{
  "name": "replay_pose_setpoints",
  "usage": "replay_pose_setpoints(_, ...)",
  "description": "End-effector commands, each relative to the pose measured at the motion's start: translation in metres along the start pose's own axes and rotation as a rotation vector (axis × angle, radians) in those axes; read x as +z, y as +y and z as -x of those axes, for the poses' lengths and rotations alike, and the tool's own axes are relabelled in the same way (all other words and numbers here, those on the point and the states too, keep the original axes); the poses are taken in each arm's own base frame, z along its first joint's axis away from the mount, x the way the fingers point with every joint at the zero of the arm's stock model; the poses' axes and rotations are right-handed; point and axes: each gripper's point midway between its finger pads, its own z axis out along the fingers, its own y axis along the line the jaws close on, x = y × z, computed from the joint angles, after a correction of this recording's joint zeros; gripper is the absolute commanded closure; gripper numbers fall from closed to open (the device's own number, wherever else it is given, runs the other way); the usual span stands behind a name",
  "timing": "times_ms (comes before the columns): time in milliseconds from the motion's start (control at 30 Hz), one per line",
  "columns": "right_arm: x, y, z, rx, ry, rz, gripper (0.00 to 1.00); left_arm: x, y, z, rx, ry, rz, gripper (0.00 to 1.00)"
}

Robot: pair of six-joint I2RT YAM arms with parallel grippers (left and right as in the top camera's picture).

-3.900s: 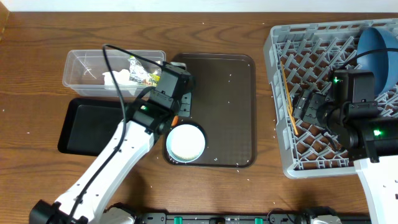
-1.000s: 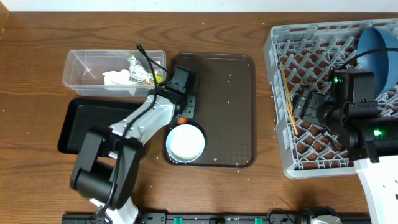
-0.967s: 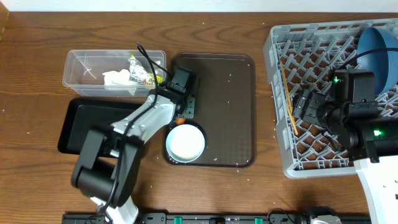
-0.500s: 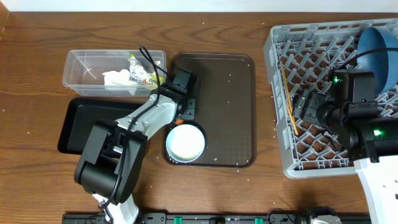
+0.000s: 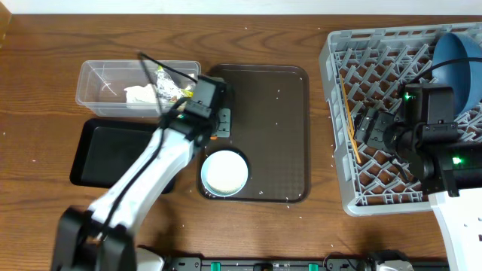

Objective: Sort waste into correct bins and load items into the dishwasher rack
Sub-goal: 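Lift the carrot with the left gripper and set it on the black tray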

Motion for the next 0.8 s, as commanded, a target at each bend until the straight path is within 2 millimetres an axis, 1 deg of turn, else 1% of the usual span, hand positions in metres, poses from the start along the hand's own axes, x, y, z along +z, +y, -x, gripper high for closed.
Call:
replay_pose_setpoints(0,0.000,-0.001,0.001,-0.005,-0.002,-0.002,0.14,-0.029,0.021,0.009,-0.075,-0.056,0.050,0.75)
replay_pose_setpoints(100,0.000,-0.001,0.001,-0.005,-0.002,-0.002,0.14,-0.042,0.048,0.003,-0.188,-0.047,0.126,0.74)
replay_pose_setpoints(200,0.000,-0.001,0.001,-0.005,-0.001,-0.003,0.14,-0.046,0.075,-0.009,-0.294,0.000,0.185,0.74)
replay_pose_setpoints(267,0.000,-0.001,0.001,-0.005,-0.001,-0.003,0.14,-0.046,0.095,-0.018,-0.386,0.029,0.236,0.74)
replay_pose_setpoints(333,0.000,-0.001,0.001,-0.005,-0.001,-0.003,0.14,-0.044,0.120,-0.026,-0.516,0.037,0.298,0.74)
replay_pose_setpoints(467,0.000,-0.001,0.001,-0.005,-0.001,-0.002,0.14,-0.034,0.157,-0.044,-0.807,0.025,0.374,0.74)
replay_pose_setpoints(533,0.000,-0.001,0.001,-0.005,-0.001,-0.002,0.14,-0.026,0.170,-0.052,-0.904,0.017,0.396,0.74)
replay_pose_setpoints(567,0.000,-0.001,0.001,-0.005,0.000,-0.003,0.14,-0.022,0.173,-0.056,-0.932,0.018,0.398,0.74)
replay_pose_setpoints(667,0.000,-0.002,-0.001,-0.005,0.006,-0.006,0.14,-0.011,0.178,-0.069,-0.953,0.035,0.407,0.74)
replay_pose_setpoints(700,0.000,-0.002,-0.001,-0.005,0.009,-0.007,0.14,-0.008,0.178,-0.072,-0.952,0.040,0.409,0.72)
replay_pose_setpoints(767,0.000,-0.002,-0.001,-0.005,0.009,-0.007,0.14,-0.006,0.178,-0.076,-0.950,0.050,0.413,0.61)
